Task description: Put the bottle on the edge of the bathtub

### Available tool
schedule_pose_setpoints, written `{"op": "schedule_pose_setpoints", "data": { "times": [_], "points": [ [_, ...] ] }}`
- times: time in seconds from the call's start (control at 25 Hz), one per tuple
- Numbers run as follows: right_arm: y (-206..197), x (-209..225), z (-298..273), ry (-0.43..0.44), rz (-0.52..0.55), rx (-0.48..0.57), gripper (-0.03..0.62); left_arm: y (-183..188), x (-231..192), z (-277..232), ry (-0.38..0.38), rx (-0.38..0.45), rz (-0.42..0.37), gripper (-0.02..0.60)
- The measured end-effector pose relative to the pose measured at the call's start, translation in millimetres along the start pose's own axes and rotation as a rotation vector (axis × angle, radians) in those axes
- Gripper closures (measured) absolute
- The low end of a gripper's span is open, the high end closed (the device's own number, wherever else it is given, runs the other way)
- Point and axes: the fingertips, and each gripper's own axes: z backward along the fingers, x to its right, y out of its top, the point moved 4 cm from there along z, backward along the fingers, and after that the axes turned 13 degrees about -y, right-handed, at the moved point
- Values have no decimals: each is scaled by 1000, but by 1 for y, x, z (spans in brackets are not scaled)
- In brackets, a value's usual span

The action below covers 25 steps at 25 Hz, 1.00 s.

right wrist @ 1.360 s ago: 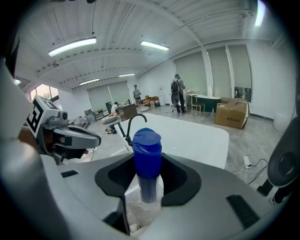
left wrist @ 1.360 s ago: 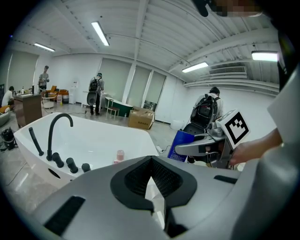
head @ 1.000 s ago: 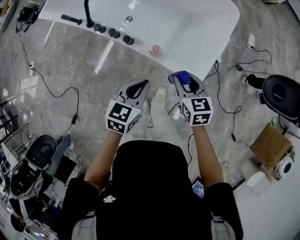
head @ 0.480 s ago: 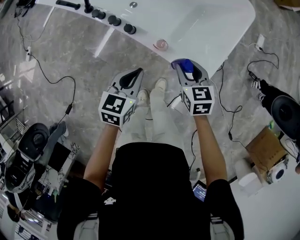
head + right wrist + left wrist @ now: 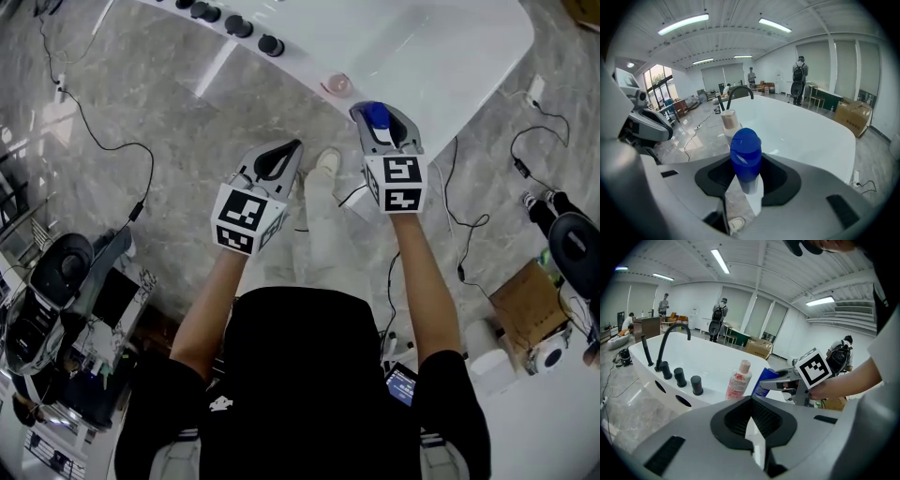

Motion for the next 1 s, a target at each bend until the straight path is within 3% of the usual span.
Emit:
{"op": "schedule_pose_setpoints", "data": {
  "times": [0.48,1.0],
  "points": [
    [-7,-3,-20,-9,51,-13,431,-12,-6,-4,13,-5,28,569],
    [-13,-8,-28,-25,85,16,431,-24,-18,-8,62,-19,-10,569]
  ]
}}
